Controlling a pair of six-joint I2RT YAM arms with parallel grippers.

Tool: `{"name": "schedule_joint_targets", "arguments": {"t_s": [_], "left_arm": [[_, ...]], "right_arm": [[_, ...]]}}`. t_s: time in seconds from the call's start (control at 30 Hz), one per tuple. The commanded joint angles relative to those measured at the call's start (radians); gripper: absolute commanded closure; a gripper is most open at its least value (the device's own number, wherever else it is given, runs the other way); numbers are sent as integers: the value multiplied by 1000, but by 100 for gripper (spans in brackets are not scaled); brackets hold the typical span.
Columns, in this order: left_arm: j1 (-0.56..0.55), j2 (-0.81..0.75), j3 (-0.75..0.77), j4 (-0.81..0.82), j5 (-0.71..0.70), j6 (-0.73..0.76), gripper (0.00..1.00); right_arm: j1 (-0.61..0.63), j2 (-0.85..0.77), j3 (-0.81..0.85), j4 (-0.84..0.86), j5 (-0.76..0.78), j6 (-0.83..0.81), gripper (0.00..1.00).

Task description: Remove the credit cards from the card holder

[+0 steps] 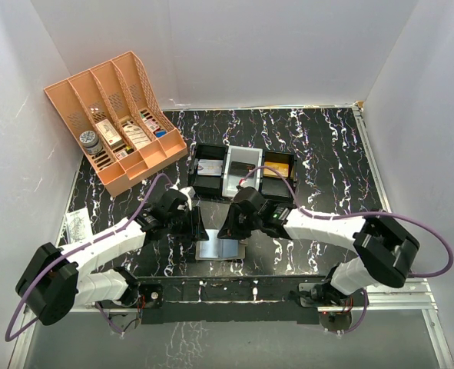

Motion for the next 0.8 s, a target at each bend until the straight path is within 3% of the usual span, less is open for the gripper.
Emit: {"name": "schedule_joint_targets", "arguments": {"t_s": [0.0, 0.67, 0.77], "left_arm": [[-3, 0, 11, 28, 45, 7, 56], [-3, 54, 1, 84, 114, 13, 54], [-3, 51, 6, 75, 108, 17, 54]], "right_arm": [[-4, 38, 39, 85, -57, -14, 93], [-2, 78, 95, -29, 10, -59, 88], [-2, 68, 99, -31, 11, -61, 81]]}}
